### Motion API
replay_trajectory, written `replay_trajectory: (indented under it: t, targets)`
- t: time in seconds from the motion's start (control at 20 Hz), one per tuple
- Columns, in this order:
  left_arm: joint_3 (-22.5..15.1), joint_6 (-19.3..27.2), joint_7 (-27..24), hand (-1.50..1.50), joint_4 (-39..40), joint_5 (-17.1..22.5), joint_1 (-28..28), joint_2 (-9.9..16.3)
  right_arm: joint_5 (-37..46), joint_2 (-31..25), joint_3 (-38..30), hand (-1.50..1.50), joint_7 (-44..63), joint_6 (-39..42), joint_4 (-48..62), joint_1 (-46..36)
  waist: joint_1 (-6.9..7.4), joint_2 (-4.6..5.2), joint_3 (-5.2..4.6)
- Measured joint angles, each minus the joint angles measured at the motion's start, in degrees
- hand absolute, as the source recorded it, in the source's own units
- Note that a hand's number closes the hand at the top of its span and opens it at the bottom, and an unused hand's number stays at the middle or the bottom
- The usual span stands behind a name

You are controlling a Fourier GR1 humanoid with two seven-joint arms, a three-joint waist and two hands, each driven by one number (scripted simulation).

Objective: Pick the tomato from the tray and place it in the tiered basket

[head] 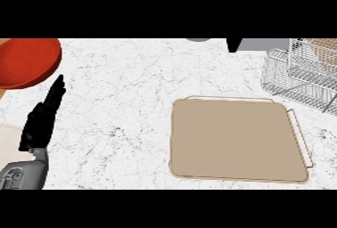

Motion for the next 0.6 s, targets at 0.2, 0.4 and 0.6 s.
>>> replay_trajectory:
  t: [0.2, 0.4, 0.6]
  targets:
    - [0.0, 0.2, 1.03, 0.0, -1.2, -0.06, 0.03, -0.39, -2.68, -3.37, -2.32, -1.5, 3.17, 2.75, -2.66, 1.75, -0.63, -0.19, 0.03]
    - [0.55, 0.78, -0.36, 0.0, 0.11, -0.46, 0.59, -0.51, -6.91, -5.81, -5.09, -1.5, 6.81, 7.91, -7.78, 5.74, -1.54, -0.43, 0.03]
    - [1.13, 0.6, 0.23, 0.0, -0.72, -0.3, 1.57, -0.11, -12.39, -8.34, -9.25, -1.5, 6.26, 13.69, -13.89, 14.19, -2.59, -0.69, 0.08]
